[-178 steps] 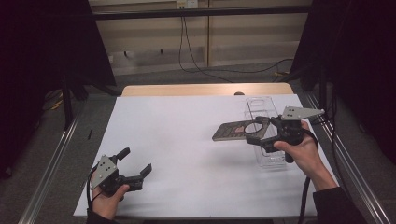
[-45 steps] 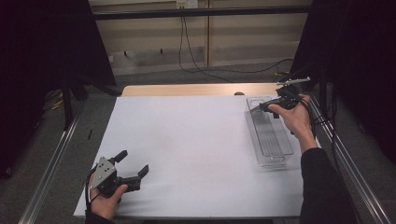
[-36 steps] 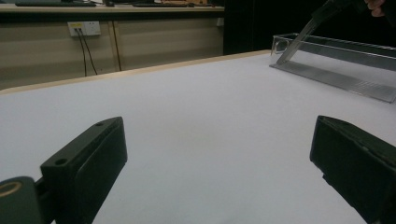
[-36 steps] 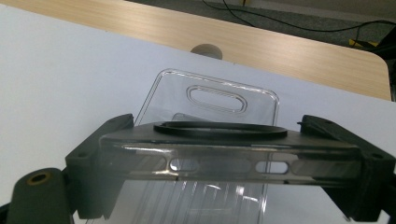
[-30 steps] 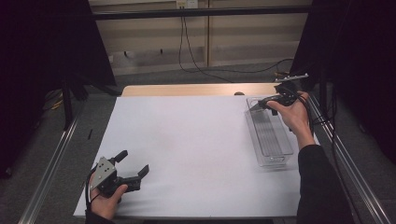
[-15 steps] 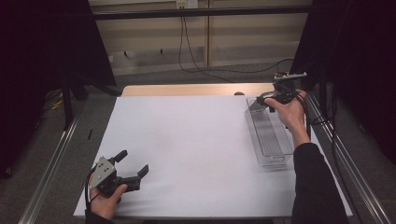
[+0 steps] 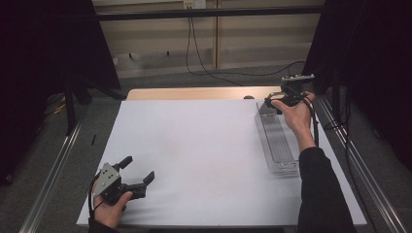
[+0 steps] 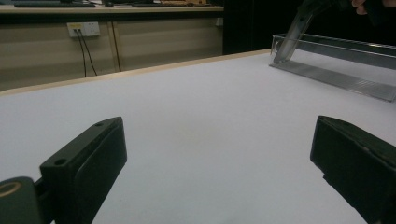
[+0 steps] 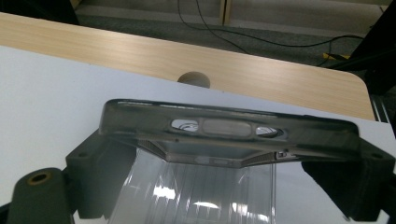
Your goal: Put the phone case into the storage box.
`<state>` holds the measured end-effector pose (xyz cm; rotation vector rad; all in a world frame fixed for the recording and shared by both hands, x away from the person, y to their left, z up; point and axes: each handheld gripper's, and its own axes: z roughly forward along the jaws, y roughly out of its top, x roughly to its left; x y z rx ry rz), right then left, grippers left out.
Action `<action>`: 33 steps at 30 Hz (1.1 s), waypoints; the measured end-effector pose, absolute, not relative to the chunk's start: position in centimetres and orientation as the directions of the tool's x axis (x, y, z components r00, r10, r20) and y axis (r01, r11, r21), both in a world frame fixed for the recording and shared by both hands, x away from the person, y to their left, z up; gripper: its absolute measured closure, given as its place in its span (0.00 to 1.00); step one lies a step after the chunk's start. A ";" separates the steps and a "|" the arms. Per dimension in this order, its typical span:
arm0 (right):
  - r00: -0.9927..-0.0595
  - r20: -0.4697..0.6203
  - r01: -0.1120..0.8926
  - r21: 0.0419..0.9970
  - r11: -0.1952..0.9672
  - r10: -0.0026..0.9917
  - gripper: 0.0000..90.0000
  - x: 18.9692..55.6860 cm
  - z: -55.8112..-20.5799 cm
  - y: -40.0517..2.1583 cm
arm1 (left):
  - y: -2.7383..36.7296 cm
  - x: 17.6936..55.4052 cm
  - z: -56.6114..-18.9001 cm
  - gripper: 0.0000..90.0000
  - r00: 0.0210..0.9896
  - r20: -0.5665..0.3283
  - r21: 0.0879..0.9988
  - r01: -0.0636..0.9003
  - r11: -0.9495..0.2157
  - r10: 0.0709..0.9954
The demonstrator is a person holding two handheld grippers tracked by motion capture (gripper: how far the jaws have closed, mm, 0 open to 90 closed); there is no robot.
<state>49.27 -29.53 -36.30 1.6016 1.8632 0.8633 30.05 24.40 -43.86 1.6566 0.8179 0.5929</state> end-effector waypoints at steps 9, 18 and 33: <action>-0.097 -0.005 0.640 0.765 0.066 0.995 0.13 49.6 -36.4 -29.1 | 24.4 30.1 -43.9 0.04 0.630 -0.042 0.972 0.206 -0.115 0.775; -0.074 -0.045 0.629 0.773 0.082 0.996 0.14 50.5 -36.5 -28.1 | 24.3 30.1 -43.9 0.04 0.640 -0.042 0.971 0.206 -0.119 0.767; -0.064 -0.042 0.588 0.806 0.072 0.997 0.14 51.5 -37.0 -28.0 | 24.3 30.2 -44.0 0.04 0.634 -0.044 0.970 0.212 -0.119 0.772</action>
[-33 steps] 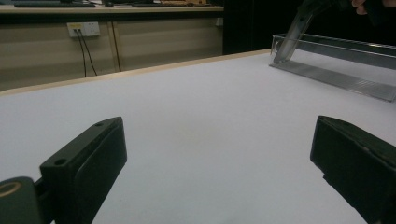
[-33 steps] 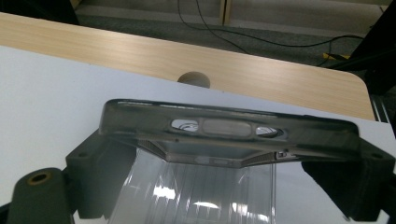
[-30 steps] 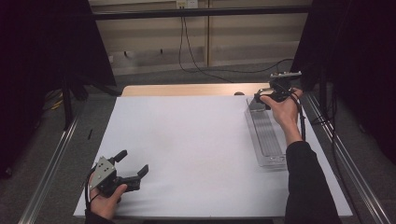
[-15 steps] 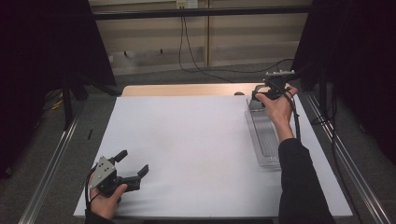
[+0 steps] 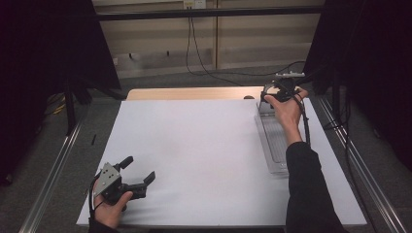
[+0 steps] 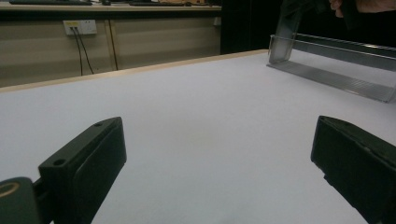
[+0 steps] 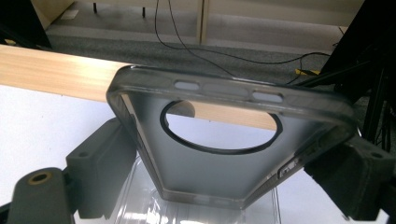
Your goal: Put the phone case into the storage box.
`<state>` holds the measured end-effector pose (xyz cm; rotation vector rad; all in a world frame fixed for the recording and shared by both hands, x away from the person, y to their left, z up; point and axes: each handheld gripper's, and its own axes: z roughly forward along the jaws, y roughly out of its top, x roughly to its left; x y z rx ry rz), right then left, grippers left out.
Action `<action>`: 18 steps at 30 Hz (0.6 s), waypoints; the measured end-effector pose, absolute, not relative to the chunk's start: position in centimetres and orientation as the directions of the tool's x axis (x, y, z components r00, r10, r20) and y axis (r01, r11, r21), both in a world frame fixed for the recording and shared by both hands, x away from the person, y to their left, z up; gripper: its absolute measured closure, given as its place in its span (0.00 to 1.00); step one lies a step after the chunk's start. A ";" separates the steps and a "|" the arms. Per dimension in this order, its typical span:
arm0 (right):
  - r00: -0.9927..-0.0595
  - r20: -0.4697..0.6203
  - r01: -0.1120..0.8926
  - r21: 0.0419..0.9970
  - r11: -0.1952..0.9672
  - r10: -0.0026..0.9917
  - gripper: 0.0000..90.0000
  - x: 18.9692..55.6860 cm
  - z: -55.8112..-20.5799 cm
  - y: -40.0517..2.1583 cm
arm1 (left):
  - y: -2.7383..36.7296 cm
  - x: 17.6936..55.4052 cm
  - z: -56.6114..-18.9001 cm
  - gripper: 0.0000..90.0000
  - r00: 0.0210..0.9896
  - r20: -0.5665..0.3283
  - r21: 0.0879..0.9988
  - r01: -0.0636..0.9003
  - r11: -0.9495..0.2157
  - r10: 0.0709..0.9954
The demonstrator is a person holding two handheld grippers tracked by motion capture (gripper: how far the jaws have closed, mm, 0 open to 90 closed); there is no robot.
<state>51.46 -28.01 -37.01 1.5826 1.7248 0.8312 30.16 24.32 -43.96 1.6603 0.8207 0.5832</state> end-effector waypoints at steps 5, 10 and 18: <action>-0.067 -0.044 0.572 0.817 0.074 0.997 0.14 51.6 -37.2 -28.0 | 24.3 30.1 -44.0 0.04 0.634 -0.043 0.970 0.212 -0.120 0.772; -0.076 -0.036 0.560 0.825 0.072 0.996 0.13 51.8 -37.4 -28.2 | 24.3 30.1 -44.0 0.04 0.634 -0.038 0.970 0.210 -0.124 0.772; -0.098 -0.042 0.554 0.828 0.090 0.994 0.13 51.8 -37.4 -28.3 | 24.2 30.2 -44.0 0.04 0.634 -0.036 0.969 0.212 -0.128 0.773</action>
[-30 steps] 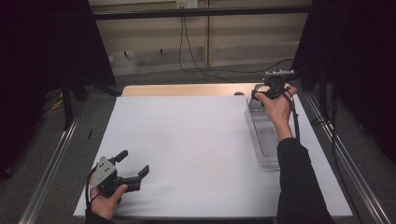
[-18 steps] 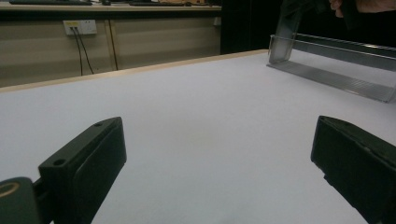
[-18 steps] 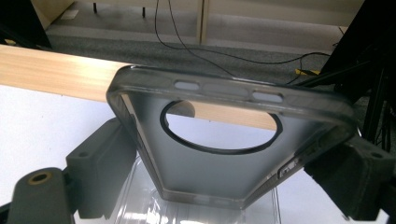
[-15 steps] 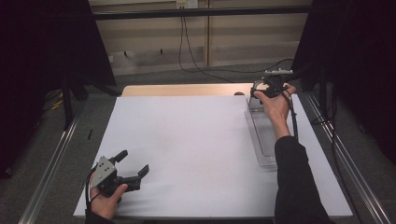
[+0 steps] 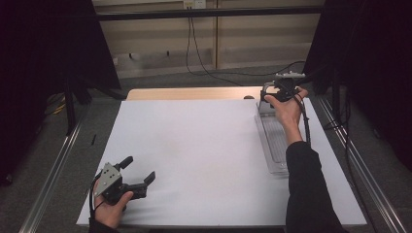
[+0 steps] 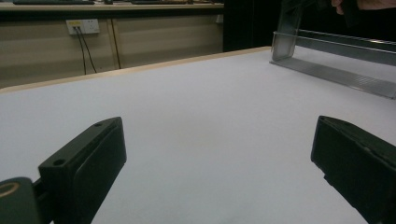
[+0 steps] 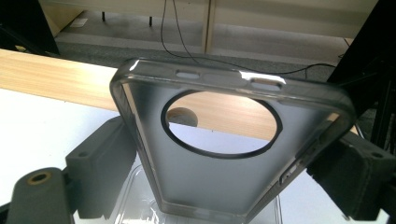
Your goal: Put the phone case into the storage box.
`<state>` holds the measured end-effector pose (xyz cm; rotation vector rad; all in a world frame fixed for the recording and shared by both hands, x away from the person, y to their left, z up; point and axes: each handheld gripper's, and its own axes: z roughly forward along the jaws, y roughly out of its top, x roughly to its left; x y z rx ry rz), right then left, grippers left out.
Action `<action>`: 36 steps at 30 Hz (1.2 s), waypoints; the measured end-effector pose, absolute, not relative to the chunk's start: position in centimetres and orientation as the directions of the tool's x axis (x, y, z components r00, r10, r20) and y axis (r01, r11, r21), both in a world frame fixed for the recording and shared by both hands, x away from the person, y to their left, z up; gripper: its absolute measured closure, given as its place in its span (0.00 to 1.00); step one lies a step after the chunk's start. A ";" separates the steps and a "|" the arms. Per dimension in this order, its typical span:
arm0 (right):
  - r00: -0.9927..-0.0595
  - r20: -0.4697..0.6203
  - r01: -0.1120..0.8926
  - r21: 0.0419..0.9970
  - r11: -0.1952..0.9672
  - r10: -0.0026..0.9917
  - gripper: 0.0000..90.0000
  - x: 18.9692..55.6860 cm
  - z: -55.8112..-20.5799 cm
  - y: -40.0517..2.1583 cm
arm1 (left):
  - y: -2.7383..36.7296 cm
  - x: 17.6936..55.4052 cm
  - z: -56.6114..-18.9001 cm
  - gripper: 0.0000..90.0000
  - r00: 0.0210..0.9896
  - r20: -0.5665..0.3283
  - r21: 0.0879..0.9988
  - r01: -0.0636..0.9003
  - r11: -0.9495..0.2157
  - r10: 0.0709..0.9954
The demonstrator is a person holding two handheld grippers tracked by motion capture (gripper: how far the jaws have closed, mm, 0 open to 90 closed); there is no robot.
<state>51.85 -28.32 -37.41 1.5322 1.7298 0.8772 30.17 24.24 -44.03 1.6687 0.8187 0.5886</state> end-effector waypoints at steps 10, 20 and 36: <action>-0.099 -0.034 0.546 0.833 0.083 0.995 0.13 52.0 -37.6 -28.5 | 24.2 30.2 -44.1 0.04 0.634 -0.040 0.969 0.214 -0.126 0.772; -0.106 0.005 0.546 0.836 0.054 0.994 0.06 52.1 -37.9 -28.9 | 24.2 30.2 -44.1 0.04 0.638 -0.028 0.967 0.211 -0.140 0.769; -0.128 0.037 0.470 0.882 0.028 0.991 0.03 51.7 -36.8 -29.5 | 24.1 30.2 -44.1 0.04 0.640 -0.021 0.967 0.209 -0.147 0.768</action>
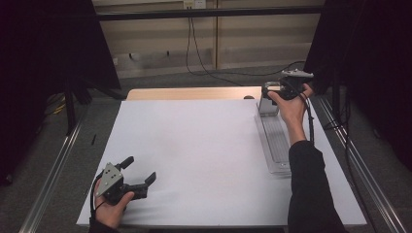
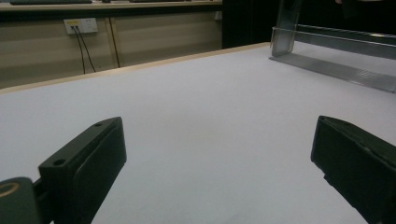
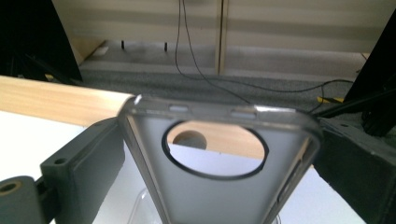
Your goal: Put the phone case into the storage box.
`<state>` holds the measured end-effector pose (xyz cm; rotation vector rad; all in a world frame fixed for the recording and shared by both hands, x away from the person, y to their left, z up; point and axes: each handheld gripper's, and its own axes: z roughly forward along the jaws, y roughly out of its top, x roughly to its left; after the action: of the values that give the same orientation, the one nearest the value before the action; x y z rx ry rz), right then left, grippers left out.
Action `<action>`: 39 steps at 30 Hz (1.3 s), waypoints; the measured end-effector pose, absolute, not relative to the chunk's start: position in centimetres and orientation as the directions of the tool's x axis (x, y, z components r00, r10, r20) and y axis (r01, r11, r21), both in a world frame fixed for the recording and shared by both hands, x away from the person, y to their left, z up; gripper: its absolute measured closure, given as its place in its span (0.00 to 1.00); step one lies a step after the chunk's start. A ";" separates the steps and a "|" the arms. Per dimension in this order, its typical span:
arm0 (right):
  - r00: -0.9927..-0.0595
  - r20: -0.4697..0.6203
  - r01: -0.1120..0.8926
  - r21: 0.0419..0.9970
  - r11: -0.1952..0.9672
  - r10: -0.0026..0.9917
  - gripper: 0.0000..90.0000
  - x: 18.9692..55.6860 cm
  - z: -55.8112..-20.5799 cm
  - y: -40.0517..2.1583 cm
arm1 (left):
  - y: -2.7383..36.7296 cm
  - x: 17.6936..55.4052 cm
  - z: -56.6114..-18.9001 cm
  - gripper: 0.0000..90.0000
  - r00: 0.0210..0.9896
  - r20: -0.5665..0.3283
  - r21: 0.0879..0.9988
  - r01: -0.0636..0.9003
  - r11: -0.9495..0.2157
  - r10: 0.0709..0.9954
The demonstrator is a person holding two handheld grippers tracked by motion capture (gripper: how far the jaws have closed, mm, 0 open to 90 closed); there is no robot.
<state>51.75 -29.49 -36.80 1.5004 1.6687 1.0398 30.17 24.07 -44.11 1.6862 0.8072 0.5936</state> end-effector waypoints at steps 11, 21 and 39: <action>-0.142 0.050 0.408 0.913 0.012 0.989 0.03 51.5 -36.0 -29.6 | 24.1 30.2 -44.0 0.04 0.637 -0.022 0.968 0.207 -0.144 0.771; -0.151 0.059 0.371 0.929 0.001 0.987 0.03 51.1 -35.3 -29.7 | 24.2 30.2 -44.0 0.04 0.632 -0.028 0.968 0.210 -0.137 0.774; -0.166 0.063 0.347 0.938 -0.002 0.984 0.03 50.2 -34.1 -30.8 | 24.3 30.6 -44.0 0.05 0.620 -0.041 0.967 0.221 -0.124 0.784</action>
<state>50.22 -30.79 -34.13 1.4051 1.5892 1.1769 30.61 24.33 -44.03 1.6652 0.8393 0.5950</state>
